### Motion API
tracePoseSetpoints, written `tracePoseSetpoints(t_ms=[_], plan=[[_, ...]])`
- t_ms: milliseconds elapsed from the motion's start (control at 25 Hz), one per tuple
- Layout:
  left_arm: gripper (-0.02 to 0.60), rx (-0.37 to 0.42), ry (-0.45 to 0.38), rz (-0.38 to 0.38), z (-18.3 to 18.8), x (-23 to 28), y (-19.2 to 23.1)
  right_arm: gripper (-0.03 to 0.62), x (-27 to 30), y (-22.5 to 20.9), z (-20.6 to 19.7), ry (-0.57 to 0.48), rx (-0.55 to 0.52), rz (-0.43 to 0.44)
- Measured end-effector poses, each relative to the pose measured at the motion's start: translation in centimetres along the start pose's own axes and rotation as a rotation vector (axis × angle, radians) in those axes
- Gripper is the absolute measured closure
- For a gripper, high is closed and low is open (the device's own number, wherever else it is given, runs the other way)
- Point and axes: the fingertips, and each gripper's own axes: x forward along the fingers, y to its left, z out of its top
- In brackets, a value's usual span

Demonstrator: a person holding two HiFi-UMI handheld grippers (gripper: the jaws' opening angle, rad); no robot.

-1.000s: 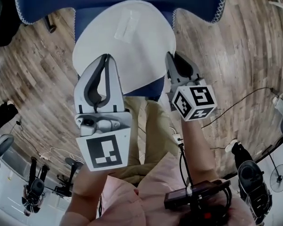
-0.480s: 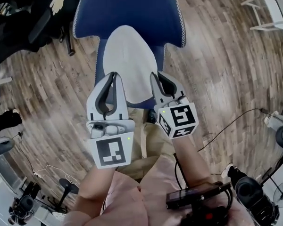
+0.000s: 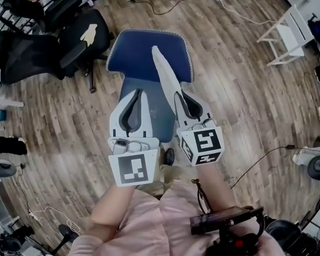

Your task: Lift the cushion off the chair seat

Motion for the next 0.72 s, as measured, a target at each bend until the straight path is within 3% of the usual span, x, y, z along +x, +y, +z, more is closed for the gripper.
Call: tracePoseSetpoints(t_ms=[360,720], plan=[[0.566,0.000,-0.156,-0.025,8.7,-1.7,-1.5,0.568,-5.9,0.4,10.7,-0.159,-0.117,-0.033],[0.566,0.030,-0.244,-0.024,13.4,-3.8,-2.2,0.569,-9.1,2.2,15.0,-0.248,-0.216,-0.047]])
